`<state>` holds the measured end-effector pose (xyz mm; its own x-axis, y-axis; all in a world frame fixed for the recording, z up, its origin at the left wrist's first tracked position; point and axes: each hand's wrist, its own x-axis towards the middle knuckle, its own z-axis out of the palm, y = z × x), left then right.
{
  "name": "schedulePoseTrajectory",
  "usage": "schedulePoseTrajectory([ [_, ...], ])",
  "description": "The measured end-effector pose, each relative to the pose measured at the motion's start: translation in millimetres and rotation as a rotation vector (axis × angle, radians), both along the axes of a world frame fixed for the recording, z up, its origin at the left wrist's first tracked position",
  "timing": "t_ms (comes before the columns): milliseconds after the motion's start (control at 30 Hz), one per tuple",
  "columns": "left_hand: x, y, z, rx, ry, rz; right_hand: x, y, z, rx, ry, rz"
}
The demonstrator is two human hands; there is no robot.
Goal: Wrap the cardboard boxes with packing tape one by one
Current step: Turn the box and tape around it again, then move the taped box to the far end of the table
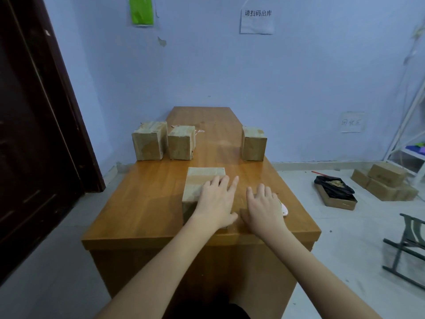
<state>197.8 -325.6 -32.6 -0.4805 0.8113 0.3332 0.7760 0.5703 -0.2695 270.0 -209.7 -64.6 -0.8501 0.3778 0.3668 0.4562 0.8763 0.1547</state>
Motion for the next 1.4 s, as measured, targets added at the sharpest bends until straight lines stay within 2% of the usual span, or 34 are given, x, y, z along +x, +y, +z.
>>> schedulePoseTrajectory([
  [67,-4,-4,3,0.092,-0.186,-0.002,1,-5,3,-0.095,0.126,0.134],
  [100,-7,-10,6,0.18,-0.347,-0.008,2,-8,4,-0.229,0.206,0.223],
  [167,-12,-27,6,0.395,-0.576,-0.068,3,-17,10,-0.654,0.311,0.372],
  [233,-16,-47,0,0.588,-0.55,-0.103,3,-28,14,-1.021,0.325,0.446],
  [333,-20,-71,-16,0.727,-0.555,0.069,-2,-40,12,-1.059,0.255,0.442],
  [433,-19,-79,-30,0.747,-0.842,0.112,-5,-47,7,-1.051,0.257,0.417],
  [500,-18,-79,-33,0.86,-1.044,0.07,-5,-47,6,-1.103,0.29,0.408],
  [567,-20,-76,-33,0.951,-1.121,0.09,-4,-46,7,-1.121,0.311,0.391],
  [767,-19,-72,-24,0.91,-1.032,0.032,-7,-44,15,-1.107,0.348,0.336],
  [867,-21,-71,-7,0.876,-0.801,0.053,-10,-46,20,-1.15,0.346,0.315],
  [967,-18,-66,11,0.697,-0.47,0.082,-11,-51,21,-1.198,0.306,0.264],
  [1133,-10,-51,14,0.438,-0.311,0.086,-9,-52,19,-1.194,0.244,0.156],
  [1200,-7,-47,13,0.378,-0.318,0.064,-7,-49,20,-1.172,0.231,0.157],
  [1267,-4,-44,16,0.365,-0.478,0.005,-6,-46,22,-1.181,0.277,0.155],
  [1333,-2,-46,22,0.516,-0.742,-0.064,-4,-42,25,-1.215,0.359,0.154],
  [1400,-7,-52,27,0.778,-0.823,-0.057,-4,-38,29,-1.224,0.41,0.172],
])
